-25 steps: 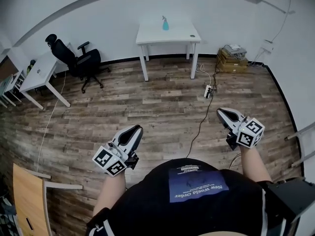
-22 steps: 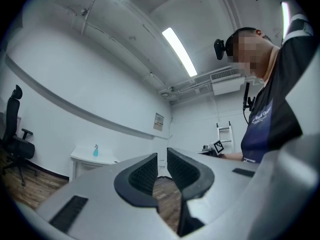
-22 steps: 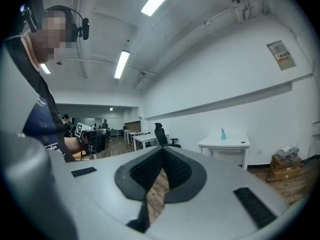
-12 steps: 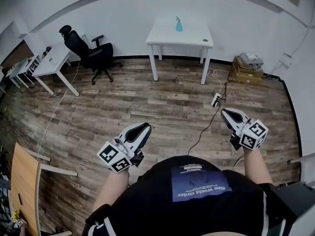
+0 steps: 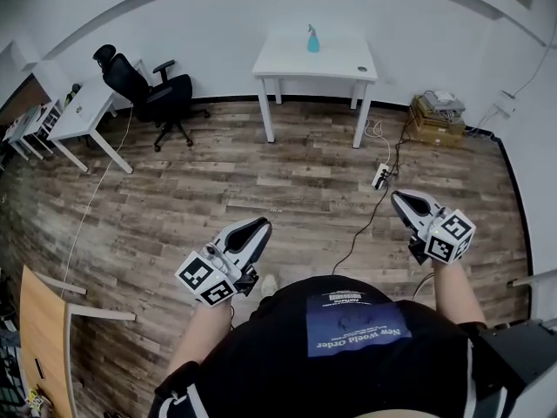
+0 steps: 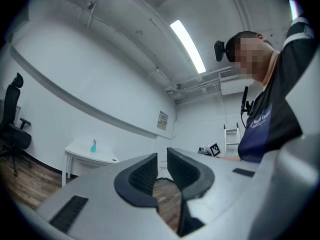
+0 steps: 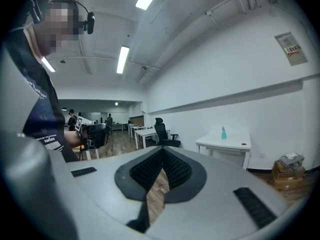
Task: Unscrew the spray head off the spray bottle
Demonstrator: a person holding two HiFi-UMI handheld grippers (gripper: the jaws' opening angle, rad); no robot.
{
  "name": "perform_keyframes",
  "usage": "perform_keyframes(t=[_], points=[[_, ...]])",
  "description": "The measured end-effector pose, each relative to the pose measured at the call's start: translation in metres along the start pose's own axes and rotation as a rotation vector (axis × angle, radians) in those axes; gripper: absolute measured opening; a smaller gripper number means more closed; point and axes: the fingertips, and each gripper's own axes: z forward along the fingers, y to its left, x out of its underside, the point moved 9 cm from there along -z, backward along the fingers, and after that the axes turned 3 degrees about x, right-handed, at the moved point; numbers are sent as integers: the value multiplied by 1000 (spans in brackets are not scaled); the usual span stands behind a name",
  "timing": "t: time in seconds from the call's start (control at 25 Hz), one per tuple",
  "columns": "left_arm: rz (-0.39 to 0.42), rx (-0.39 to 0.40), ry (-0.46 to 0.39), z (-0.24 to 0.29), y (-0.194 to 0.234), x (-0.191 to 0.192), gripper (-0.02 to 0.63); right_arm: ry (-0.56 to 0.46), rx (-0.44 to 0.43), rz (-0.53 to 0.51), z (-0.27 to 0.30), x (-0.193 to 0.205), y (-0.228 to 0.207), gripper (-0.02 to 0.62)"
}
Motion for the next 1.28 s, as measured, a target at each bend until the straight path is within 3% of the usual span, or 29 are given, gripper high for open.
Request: perform_keyframes(t=[0.16,0.48,0.92,1.28], points=[[-22,72,0,9,52,-4,52,3,54,-46,32,-13,2,-6],[-16,195,1,5,162,-40,52,-30,167,-31,113,-40,19,-6],[-36,181,8,-37,277,-54,52,-12,184,-19,222,-44,34,-6],[-62,117,7,-26,325,-53,52,21,138,-19,275,-51,-4,-6]])
